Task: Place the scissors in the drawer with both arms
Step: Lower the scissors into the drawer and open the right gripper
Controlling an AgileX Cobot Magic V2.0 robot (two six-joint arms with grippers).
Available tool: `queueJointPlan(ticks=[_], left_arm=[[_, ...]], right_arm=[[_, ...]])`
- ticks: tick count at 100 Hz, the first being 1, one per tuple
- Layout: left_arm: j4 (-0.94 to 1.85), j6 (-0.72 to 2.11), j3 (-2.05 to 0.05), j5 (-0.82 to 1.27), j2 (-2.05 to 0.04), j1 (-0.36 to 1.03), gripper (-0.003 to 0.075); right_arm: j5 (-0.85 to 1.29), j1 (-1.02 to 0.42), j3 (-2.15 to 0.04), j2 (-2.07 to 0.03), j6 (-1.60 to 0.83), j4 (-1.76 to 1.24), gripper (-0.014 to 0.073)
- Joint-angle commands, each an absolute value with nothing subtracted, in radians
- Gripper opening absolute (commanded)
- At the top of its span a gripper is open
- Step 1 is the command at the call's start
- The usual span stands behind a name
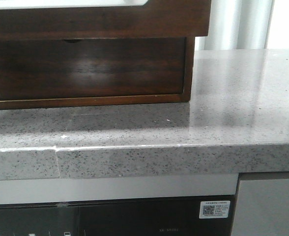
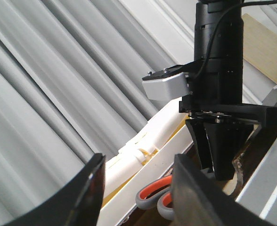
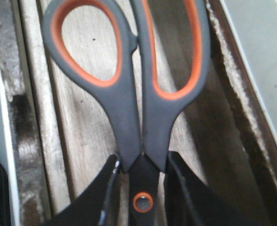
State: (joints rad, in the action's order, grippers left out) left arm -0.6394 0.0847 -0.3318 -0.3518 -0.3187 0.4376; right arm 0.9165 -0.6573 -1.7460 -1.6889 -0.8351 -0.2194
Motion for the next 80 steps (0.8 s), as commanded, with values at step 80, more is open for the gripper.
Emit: queueJointPlan(ticks=[80], left_arm=[[-0.609, 0.072, -0.36, -0.396, -0.326, 0.444, 0.0273]], right_arm=[[0.858, -0.656, -1.78, -1.637, -0.825, -0.232, 0.0197]])
